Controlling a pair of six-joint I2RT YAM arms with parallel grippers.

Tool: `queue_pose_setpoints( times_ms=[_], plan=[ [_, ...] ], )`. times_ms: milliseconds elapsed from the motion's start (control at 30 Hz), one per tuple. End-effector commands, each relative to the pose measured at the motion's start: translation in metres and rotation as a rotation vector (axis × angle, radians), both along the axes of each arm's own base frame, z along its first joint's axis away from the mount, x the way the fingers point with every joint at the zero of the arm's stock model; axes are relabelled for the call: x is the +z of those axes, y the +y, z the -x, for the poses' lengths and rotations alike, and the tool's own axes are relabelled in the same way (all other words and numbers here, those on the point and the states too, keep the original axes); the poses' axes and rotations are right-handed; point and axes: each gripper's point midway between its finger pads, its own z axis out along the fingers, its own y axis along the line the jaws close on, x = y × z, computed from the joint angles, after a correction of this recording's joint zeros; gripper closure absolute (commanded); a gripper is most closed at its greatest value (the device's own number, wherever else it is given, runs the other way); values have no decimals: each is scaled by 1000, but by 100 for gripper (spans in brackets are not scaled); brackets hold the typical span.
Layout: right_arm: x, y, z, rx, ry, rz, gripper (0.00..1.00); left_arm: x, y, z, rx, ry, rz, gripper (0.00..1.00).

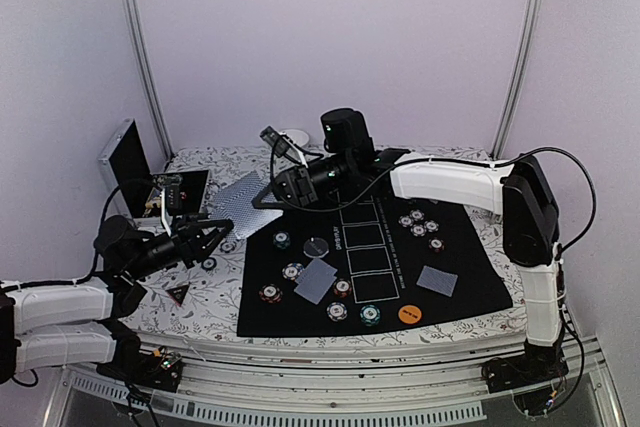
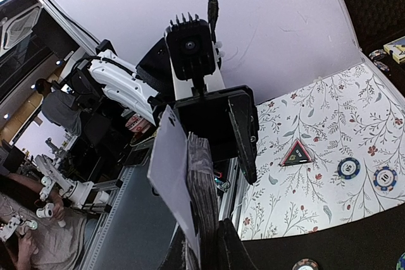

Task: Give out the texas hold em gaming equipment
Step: Adjust the face-down deck piles.

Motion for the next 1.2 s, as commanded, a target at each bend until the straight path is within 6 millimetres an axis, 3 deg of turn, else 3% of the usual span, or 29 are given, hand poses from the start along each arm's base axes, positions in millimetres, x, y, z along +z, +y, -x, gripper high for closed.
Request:
queue_pose_setpoints(
  times_ms=[0, 133, 400, 533, 667, 767, 1000, 1167],
  plan=[
    [13, 22, 79, 238, -13, -73, 98, -5, -6, -8, 26, 35, -16, 59],
    [15, 23, 84, 260, -13, -80, 98, -4, -5, -8, 32, 27, -10, 65],
    [10, 25, 83, 247, -6, -67, 98, 1, -6, -5, 21, 10, -5, 100],
    [4, 28, 69, 178, -8, -45, 98, -1, -5, -4, 23, 34, 3, 100],
    [-15, 28, 27, -26, 7, 40, 94, -10, -1, -11, 61, 121, 19, 100],
    [-28, 28, 7, -138, -17, 101, 90, -4, -2, -7, 27, 151, 88, 100],
    [-30, 24, -2, -151, -12, 104, 80, 2, 0, -7, -7, 263, 242, 100],
    [-27, 23, -3, -147, -9, 99, 71, -1, -1, -9, -1, 265, 229, 100]
  ],
)
